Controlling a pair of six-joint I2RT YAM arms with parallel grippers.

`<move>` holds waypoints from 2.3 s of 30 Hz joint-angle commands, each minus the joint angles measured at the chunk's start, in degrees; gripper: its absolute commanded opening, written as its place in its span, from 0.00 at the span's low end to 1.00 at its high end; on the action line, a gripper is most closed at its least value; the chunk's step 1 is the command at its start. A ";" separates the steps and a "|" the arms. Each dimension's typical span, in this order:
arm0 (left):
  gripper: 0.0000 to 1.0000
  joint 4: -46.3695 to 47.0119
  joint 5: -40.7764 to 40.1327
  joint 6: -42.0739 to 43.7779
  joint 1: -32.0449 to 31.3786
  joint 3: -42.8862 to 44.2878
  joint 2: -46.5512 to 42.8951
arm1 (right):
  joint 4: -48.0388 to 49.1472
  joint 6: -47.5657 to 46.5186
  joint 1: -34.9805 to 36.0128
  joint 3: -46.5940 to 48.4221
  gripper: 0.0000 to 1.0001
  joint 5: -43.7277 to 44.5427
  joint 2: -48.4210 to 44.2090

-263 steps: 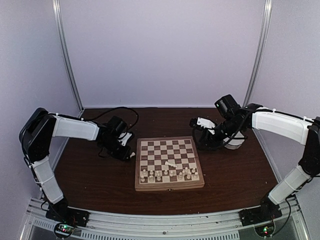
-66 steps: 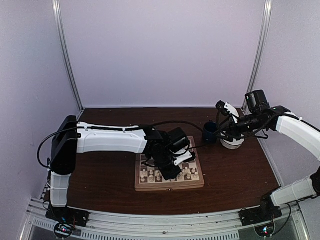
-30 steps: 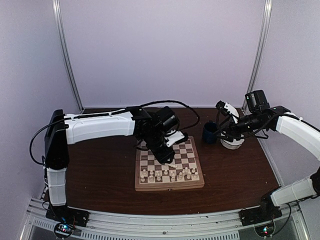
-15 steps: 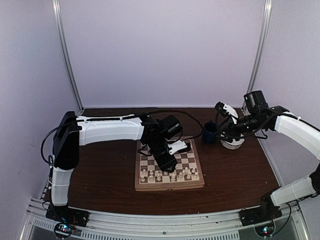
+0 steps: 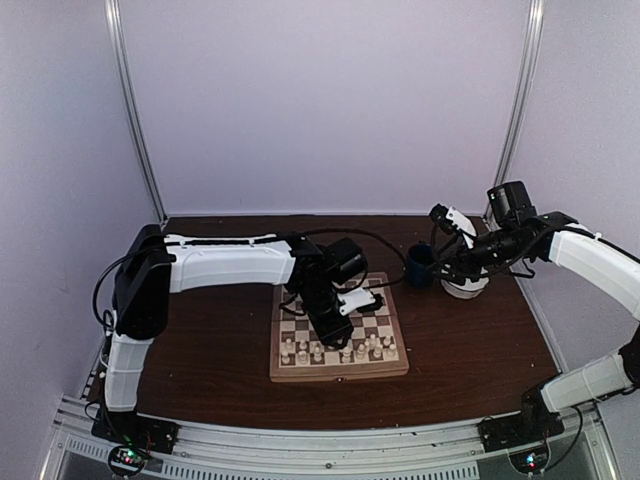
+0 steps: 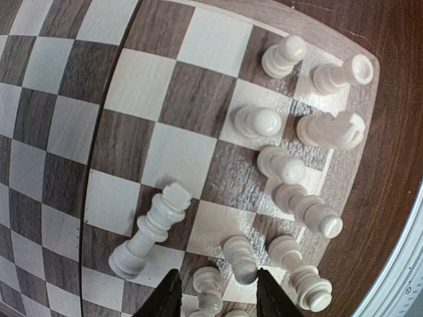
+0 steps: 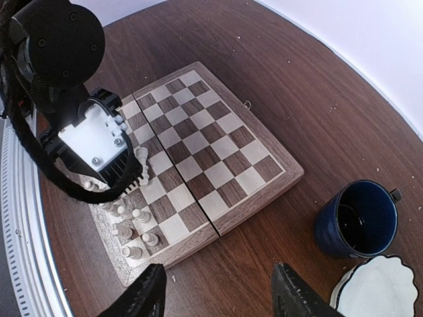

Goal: Set up the chess pieces on the board
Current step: Adjust the pawn at e2, then adjust the rook at f2.

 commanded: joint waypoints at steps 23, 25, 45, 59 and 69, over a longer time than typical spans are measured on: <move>0.38 -0.68 -2.00 1.98 -0.12 3.96 -0.88 | -2.77 -3.36 -0.21 0.84 0.57 -0.04 0.85; 0.40 -0.59 -2.74 2.04 -0.13 3.84 -3.05 | -5.38 -5.15 -0.06 2.84 0.57 -0.98 2.33; 0.52 10.29 0.40 -12.58 20.39 -9.12 -27.84 | -24.38 -24.44 22.02 25.11 0.51 14.53 25.09; 0.52 21.20 6.98 -16.11 27.91 -22.65 -35.70 | -28.00 -29.50 32.03 30.58 0.52 25.04 35.91; 0.52 21.34 7.65 -16.04 27.91 -22.87 -36.53 | -25.85 -29.12 33.67 30.04 0.52 28.98 37.79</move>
